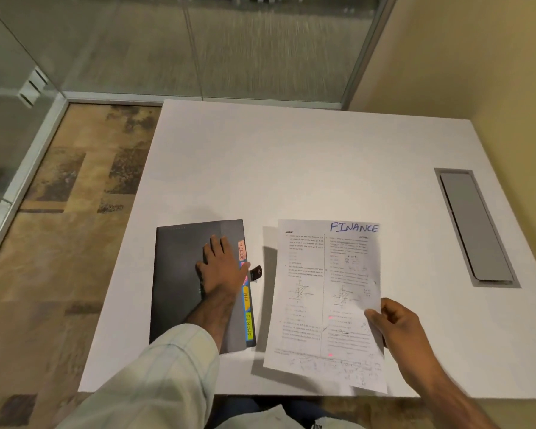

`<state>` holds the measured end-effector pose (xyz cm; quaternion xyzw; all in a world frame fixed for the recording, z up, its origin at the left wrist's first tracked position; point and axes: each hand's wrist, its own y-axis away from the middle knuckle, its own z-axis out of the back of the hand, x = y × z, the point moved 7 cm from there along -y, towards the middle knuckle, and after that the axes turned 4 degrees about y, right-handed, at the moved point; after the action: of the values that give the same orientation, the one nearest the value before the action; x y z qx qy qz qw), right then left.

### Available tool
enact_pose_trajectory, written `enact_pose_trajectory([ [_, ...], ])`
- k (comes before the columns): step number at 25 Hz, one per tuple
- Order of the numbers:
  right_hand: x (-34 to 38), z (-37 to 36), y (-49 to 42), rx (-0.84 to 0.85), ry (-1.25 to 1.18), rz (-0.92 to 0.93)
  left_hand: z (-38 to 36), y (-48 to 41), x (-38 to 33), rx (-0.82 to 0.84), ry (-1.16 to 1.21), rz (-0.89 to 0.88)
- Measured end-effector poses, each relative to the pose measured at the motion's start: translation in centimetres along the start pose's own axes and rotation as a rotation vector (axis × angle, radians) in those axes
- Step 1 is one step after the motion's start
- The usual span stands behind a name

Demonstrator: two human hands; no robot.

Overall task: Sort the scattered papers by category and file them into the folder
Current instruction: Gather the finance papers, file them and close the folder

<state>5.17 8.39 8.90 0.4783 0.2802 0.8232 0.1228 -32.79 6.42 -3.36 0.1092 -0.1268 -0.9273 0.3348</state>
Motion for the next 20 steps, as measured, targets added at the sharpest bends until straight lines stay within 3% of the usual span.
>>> enact_pose_trajectory([
  [20, -1.9, 0.4, -2.7, 0.020, -0.061, -0.037, -1.4, -1.3, -2.3, 0.083, -0.036, 0.010],
])
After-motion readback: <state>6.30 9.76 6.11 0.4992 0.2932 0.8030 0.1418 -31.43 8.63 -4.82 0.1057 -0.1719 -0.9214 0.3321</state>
